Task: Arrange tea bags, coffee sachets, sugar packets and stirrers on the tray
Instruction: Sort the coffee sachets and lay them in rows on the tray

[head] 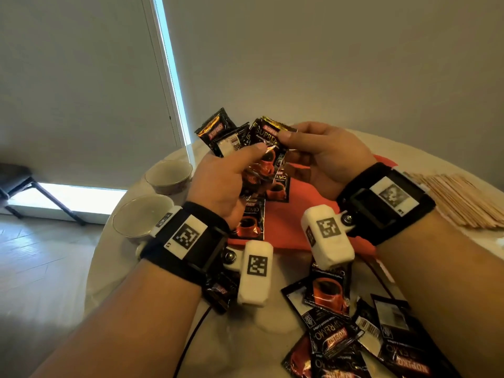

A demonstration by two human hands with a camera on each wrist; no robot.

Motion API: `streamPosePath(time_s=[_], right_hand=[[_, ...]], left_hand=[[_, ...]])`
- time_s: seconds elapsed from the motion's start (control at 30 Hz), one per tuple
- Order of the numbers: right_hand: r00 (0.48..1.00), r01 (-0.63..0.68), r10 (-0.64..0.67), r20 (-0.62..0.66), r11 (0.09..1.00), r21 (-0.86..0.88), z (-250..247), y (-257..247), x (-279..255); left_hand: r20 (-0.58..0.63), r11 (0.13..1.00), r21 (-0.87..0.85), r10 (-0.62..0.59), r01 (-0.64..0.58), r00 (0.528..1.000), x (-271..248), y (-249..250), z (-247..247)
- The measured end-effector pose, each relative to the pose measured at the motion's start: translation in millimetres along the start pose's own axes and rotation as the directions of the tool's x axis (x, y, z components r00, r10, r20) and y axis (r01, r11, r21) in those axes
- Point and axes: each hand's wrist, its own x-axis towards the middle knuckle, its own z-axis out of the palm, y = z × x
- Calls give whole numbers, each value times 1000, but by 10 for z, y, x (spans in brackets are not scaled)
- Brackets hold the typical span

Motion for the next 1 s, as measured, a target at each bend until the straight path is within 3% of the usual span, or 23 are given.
streamPosePath(time_s=[0.2, 0.3, 0.43, 0.53, 0.6, 0.77, 1.0], right_hand=[[997, 8, -1, -79, 996, 85, 56, -71, 22], [995, 43, -37, -91, 997, 59, 78, -48, 13], [999, 31, -25, 47, 992, -126, 53, -57, -49], [1000, 25, -26, -8, 988, -150, -1, -61, -37], [994, -29, 16, -106, 993, -117, -96, -25, 4], [923, -353, 311, -226, 919, -176, -377, 268, 123], [910, -411, 351, -223, 838, -360, -360, 364, 187]], left_hand=[[82, 997, -24, 75, -74, 994, -45, -17, 22], [-9, 997, -27, 74, -74, 997, -40, -18, 22], [-81, 996, -22, 85, -87, 993, 3, -16, -10], [-139, 997, -11, 72, -75, 988, 14, -7, -7], [-190, 997, -39, 60, -68, 980, 12, 8, 5], [-222, 993, -101, 30, -53, 975, 20, 45, 14], [-226, 991, -124, 22, -51, 974, -5, 71, 6]])
